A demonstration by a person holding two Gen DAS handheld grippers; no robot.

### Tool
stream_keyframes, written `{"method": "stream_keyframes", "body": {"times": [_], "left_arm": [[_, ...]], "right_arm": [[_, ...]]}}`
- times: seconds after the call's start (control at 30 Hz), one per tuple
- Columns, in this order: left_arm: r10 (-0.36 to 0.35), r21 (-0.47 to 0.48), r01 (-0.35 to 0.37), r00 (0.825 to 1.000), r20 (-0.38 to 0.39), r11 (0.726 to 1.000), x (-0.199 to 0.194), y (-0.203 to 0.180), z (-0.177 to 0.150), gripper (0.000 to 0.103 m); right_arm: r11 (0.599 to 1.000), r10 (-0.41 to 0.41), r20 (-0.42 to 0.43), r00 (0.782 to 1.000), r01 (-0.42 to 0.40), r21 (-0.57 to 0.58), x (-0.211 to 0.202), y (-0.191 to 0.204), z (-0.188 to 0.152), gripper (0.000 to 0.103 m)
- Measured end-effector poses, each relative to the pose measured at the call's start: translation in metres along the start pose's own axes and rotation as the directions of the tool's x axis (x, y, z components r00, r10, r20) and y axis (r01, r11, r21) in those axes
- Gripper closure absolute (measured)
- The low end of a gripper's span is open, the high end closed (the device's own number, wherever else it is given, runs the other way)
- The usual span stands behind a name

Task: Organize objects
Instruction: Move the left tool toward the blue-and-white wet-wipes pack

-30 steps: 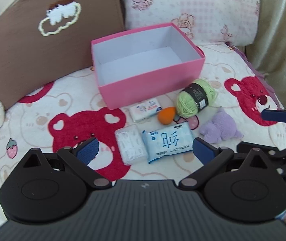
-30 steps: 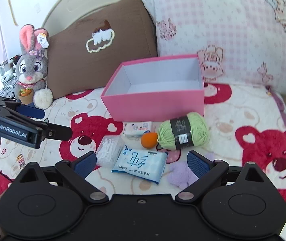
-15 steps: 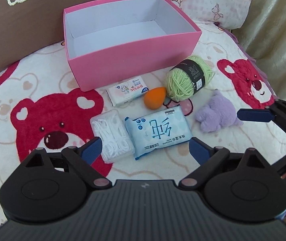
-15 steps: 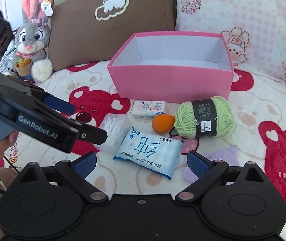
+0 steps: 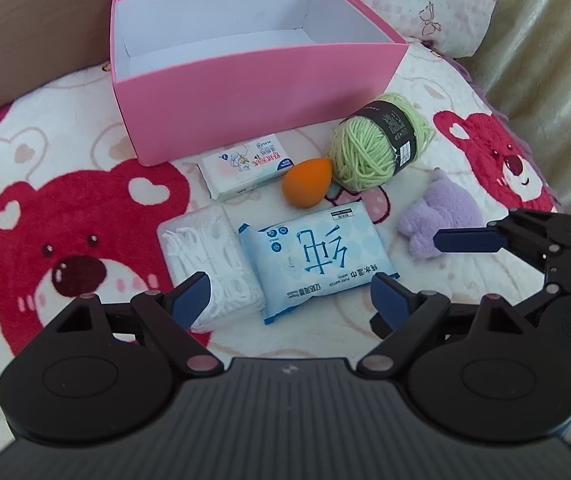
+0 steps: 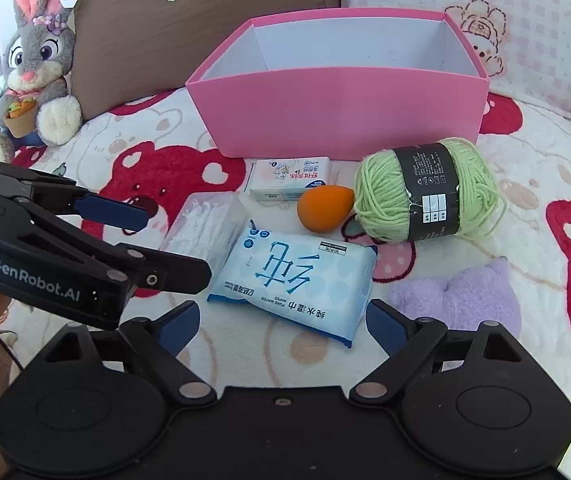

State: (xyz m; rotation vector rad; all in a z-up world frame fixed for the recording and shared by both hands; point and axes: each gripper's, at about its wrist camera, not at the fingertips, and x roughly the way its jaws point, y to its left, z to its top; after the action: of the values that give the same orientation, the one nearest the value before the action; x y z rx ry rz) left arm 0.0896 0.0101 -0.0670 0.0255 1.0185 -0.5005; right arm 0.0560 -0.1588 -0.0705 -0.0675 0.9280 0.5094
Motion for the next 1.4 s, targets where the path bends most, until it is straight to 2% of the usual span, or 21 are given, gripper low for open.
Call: {"method": "stream_keyframes", "body": {"times": [0.1, 0.27, 0.33, 0.4, 0.53, 0.63, 0.7, 0.77, 0.87, 0.97, 1.17, 1.27, 1.4], "left_arm": [[-0.044, -0.022, 0.045, 0.999, 0.011, 0.999, 0.008, 0.004, -0.001, 0.018], [-0.033, -0.013, 0.034, 0.999, 0.033, 0.999, 0.019, 0.004, -0.003, 0.030], [-0.057, -0.002, 0.057, 0.997, 0.054, 0.998, 0.021, 0.004, -0.004, 0.033], [-0.072, 0.010, 0.072, 0.995, 0.067, 0.997, 0.023, 0.005, -0.004, 0.035], [-0.091, 0.023, 0.090, 0.995, 0.049, 0.996, 0.032, 0.006, 0.000, 0.044], [-0.081, 0.023, 0.080, 0.997, 0.021, 0.996, 0.045, 0.008, 0.004, 0.049], [-0.083, 0.019, 0.083, 0.997, 0.000, 0.996, 0.053, 0.009, 0.006, 0.050], [-0.099, 0.008, 0.099, 0.995, -0.030, 0.995, 0.059, 0.011, 0.008, 0.050], [-0.107, 0.004, 0.107, 0.992, -0.070, 0.994, 0.066, 0.011, 0.010, 0.050], [-0.084, -0.006, 0.083, 0.992, -0.096, 0.996, 0.071, 0.009, 0.014, 0.050], [-0.028, -0.064, 0.020, 0.992, -0.122, 0.998, 0.077, 0.006, 0.021, 0.048], [0.007, -0.056, -0.014, 0.991, -0.132, 0.998, 0.080, 0.001, 0.023, 0.045], [0.015, -0.042, -0.021, 0.990, -0.139, 0.999, 0.084, -0.007, 0.021, 0.030]], "right_arm": [[1.000, -0.021, 0.012, 1.000, 0.020, 0.015, 0.007, -0.003, -0.003, 0.011], [1.000, -0.026, 0.037, 0.999, 0.026, -0.002, 0.014, -0.004, -0.008, 0.011], [1.000, -0.007, 0.052, 0.999, 0.006, 0.019, 0.017, -0.004, -0.010, 0.017], [0.999, -0.026, 0.053, 0.998, 0.024, 0.039, 0.021, -0.001, -0.008, 0.021], [0.998, -0.062, 0.034, 0.998, 0.063, -0.029, 0.033, 0.011, 0.000, 0.031], [0.992, -0.075, -0.009, 0.997, 0.076, 0.098, 0.041, -0.005, -0.003, 0.032], [0.989, -0.081, -0.026, 0.996, 0.084, 0.123, 0.042, -0.014, -0.011, 0.032], [0.988, -0.093, -0.050, 0.994, 0.098, 0.120, 0.043, -0.021, -0.018, 0.033], [0.987, -0.092, -0.043, 0.995, 0.097, 0.129, 0.044, -0.029, -0.021, 0.037], [0.989, -0.071, -0.021, 0.997, 0.073, 0.129, 0.047, -0.031, -0.018, 0.038], [0.997, -0.070, -0.003, 0.998, 0.070, 0.036, 0.050, -0.022, -0.020, 0.052], [0.995, -0.103, -0.001, 0.995, 0.103, -0.016, 0.051, -0.016, -0.020, 0.057], [0.992, -0.124, 0.005, 0.992, 0.124, -0.037, 0.053, -0.012, -0.022, 0.058]]}}
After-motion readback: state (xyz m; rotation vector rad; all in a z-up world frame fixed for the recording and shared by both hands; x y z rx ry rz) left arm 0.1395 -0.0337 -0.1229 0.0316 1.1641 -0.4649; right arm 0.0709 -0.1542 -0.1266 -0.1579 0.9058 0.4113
